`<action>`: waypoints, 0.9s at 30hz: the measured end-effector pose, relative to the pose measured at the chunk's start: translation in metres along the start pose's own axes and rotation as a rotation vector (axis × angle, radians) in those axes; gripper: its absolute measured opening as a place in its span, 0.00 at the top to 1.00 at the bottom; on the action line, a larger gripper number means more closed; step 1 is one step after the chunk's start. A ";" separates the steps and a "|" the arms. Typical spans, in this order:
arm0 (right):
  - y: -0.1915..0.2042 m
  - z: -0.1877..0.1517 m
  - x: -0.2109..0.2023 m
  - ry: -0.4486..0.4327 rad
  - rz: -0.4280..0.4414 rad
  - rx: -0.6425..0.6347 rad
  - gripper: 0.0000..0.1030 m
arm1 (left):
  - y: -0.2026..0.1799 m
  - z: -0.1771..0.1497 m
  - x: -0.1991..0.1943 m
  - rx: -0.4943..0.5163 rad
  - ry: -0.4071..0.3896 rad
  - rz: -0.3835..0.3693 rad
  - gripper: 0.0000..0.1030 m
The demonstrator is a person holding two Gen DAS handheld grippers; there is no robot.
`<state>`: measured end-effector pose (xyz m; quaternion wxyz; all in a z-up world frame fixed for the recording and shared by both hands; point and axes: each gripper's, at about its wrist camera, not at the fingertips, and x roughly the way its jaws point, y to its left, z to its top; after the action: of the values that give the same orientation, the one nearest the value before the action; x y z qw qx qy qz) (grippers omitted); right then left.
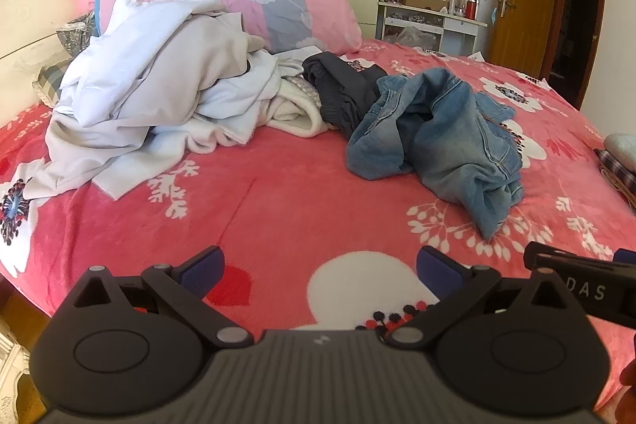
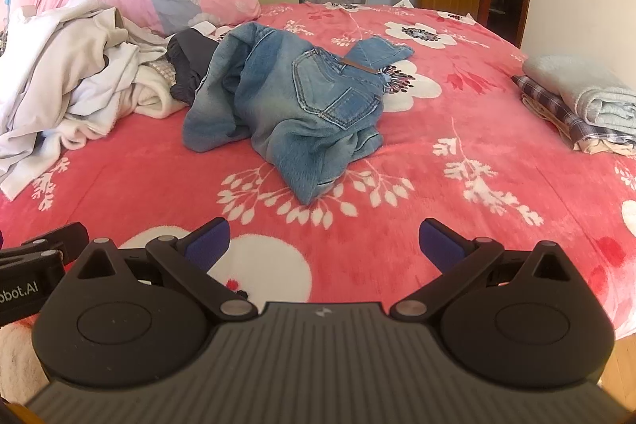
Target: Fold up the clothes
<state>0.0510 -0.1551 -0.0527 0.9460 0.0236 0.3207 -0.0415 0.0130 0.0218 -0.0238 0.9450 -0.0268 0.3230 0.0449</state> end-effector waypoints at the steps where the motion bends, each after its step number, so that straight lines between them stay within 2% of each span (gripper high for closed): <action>1: 0.000 0.000 0.001 0.000 -0.001 0.000 0.01 | 0.000 0.000 0.001 0.000 0.000 -0.001 0.00; 6: -0.001 0.002 0.008 -0.003 -0.002 0.012 0.01 | 0.000 0.004 0.011 -0.003 -0.011 -0.017 0.00; 10: -0.011 -0.001 0.014 -0.019 0.013 0.036 0.01 | -0.001 0.008 0.019 -0.007 -0.047 -0.063 0.00; 14: -0.032 -0.009 0.023 -0.059 0.044 0.041 0.01 | -0.015 0.018 0.033 0.026 -0.071 -0.134 0.00; 18: -0.058 -0.020 0.031 -0.146 0.049 0.029 0.01 | -0.040 0.036 0.050 0.065 -0.100 -0.252 0.00; 22: -0.085 -0.029 0.040 -0.240 0.037 0.007 0.01 | -0.091 0.061 0.075 0.170 -0.139 -0.349 0.00; 27: -0.118 -0.032 0.059 -0.280 0.040 0.037 0.01 | -0.186 0.089 0.131 0.400 -0.135 -0.402 0.00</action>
<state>0.0672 -0.2741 -0.1160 0.9815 0.0417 0.1844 -0.0313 0.1894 -0.1468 -0.0303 0.9408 0.0995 0.2500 -0.2062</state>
